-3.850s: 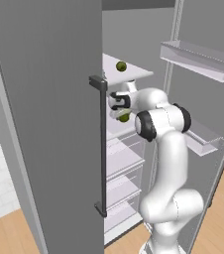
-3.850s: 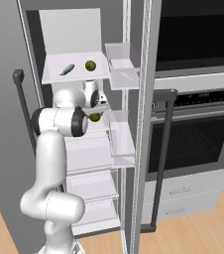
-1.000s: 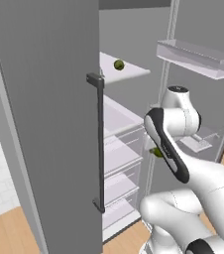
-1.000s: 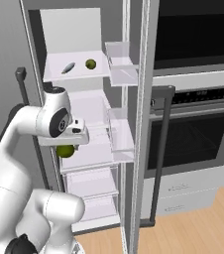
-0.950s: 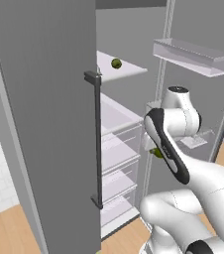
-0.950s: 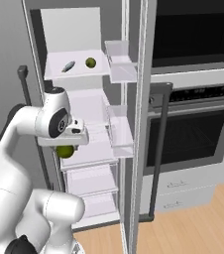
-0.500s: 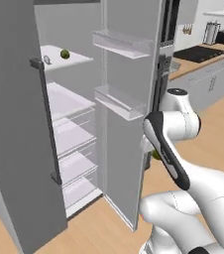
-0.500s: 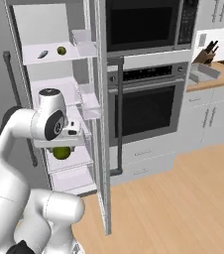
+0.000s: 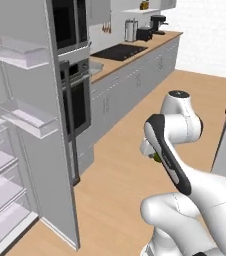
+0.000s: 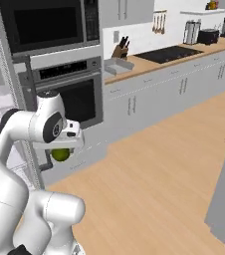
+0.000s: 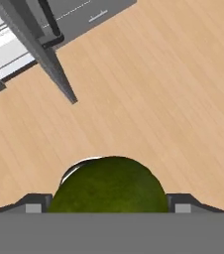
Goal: Place one lime and one fish in each tupperware on the nearby counter, to pack two identical lunches.
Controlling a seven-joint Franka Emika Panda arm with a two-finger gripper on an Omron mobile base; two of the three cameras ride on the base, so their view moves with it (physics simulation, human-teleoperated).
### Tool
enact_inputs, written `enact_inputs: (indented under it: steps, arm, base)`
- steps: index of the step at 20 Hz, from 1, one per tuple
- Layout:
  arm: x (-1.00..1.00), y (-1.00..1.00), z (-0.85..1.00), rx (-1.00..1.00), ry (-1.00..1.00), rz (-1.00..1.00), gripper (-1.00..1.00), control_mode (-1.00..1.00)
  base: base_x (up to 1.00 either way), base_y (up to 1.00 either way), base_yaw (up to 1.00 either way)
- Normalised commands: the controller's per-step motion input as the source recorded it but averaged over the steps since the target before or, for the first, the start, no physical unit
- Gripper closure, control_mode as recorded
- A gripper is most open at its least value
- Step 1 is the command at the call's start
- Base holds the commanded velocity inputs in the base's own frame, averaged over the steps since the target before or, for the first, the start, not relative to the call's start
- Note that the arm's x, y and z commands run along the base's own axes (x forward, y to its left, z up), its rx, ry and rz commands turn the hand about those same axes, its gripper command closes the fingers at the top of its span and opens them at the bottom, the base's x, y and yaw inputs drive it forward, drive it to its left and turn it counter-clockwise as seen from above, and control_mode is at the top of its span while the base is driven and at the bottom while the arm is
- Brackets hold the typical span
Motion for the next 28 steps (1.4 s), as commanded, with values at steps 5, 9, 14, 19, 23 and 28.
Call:
enact_inputs:
  steps: [5, 9, 14, 19, 23, 28]
  arm:
    - [0.00, 0.00, 0.00, 0.00, 0.00, 0.00, 1.00, 1.00]
    - [0.00, 0.00, 0.00, 0.00, 0.00, 0.00, 1.00, 1.00]
    - [0.00, 0.00, 0.00, 0.00, 0.00, 0.00, 1.00, 1.00]
    - [0.00, 0.00, 0.00, 0.00, 0.00, 0.00, 1.00, 1.00]
    - [0.00, 0.00, 0.00, 0.00, 0.00, 0.00, 1.00, 1.00]
    - [0.00, 0.00, 0.00, 0.00, 0.00, 0.00, 1.00, 1.00]
  base:
    - [1.00, -0.83, -0.02]
    - [1.00, -0.55, 0.07]
    - [1.00, -0.03, 0.28]
    - [1.00, 0.01, 0.31]
    - [1.00, -0.09, 0.27]
    - [1.00, -0.26, 0.27]
